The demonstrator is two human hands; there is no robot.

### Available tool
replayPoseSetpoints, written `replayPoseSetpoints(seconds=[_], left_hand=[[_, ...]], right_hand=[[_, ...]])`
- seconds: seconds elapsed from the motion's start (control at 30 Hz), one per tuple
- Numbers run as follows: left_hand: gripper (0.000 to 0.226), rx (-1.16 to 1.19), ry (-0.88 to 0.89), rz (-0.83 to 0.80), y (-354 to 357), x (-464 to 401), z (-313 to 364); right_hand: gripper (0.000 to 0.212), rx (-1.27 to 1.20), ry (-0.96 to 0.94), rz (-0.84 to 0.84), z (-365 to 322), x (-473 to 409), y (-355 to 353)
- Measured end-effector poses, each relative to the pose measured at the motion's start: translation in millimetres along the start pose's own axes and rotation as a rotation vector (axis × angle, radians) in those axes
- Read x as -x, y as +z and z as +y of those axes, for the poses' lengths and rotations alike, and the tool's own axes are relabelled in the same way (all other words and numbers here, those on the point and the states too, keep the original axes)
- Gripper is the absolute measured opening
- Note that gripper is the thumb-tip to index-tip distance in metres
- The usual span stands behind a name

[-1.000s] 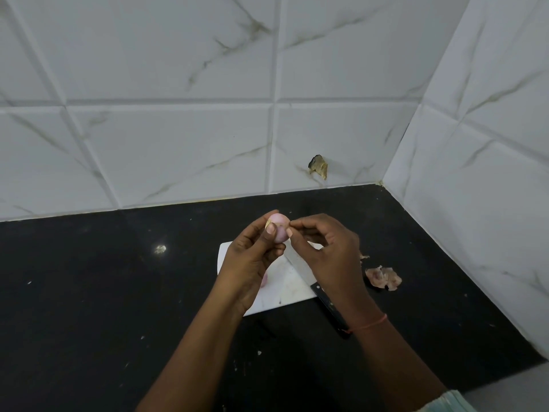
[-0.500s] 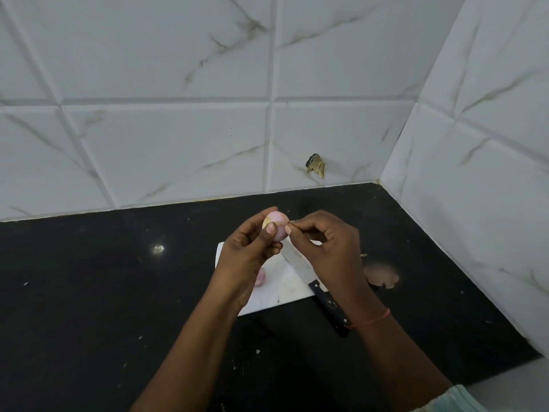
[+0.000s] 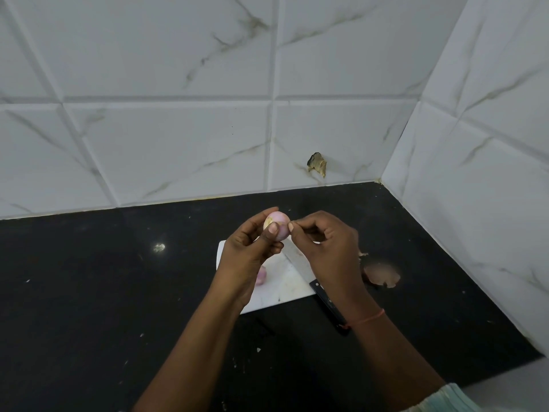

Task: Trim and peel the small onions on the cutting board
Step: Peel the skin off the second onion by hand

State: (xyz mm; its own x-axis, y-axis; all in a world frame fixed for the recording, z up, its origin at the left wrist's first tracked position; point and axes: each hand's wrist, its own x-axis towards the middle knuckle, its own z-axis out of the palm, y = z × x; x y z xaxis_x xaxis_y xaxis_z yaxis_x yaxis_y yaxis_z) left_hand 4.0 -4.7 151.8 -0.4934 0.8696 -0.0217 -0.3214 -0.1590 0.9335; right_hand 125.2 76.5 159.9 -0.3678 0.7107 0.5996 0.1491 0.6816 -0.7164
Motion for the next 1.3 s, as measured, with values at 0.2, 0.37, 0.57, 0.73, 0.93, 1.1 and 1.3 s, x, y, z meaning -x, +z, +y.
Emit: replayPoseSetpoints(seconds=[0.2,0.37,0.57,0.73,0.93,1.1,1.3], left_hand=[[0.037,0.036,-0.013,-0.009,0.3,-0.4,2.3],[0.040,0.042,-0.032,0.005,-0.2,-0.2,1.0],[0.039,0.047,-0.037,0.007,0.4,-1.1,0.5],[0.036,0.064,-0.033,0.004,-0.1,-0.1,0.2],[0.036,0.068,-0.043,0.005,1.1,1.8,2.8],[0.036,0.113,-0.057,-0.013,4.5,2.8,4.9],[0.040,0.162,-0.079,0.025,4.8,2.6,2.2]], right_hand=[[0.015,-0.087,0.059,0.011,-4.5,3.4,2.9],[0.015,-0.030,-0.016,0.011,-2.6,3.1,4.4],[0.006,0.011,-0.055,0.022,1.2,2.3,6.5],[0.005,0.010,-0.055,0.026,-0.6,2.2,5.5],[0.003,-0.008,-0.033,0.068,-4.7,3.1,6.7],[0.015,-0.065,0.051,0.119,-3.1,3.0,8.2],[0.016,-0.148,0.085,0.033,-11.5,2.0,7.1]])
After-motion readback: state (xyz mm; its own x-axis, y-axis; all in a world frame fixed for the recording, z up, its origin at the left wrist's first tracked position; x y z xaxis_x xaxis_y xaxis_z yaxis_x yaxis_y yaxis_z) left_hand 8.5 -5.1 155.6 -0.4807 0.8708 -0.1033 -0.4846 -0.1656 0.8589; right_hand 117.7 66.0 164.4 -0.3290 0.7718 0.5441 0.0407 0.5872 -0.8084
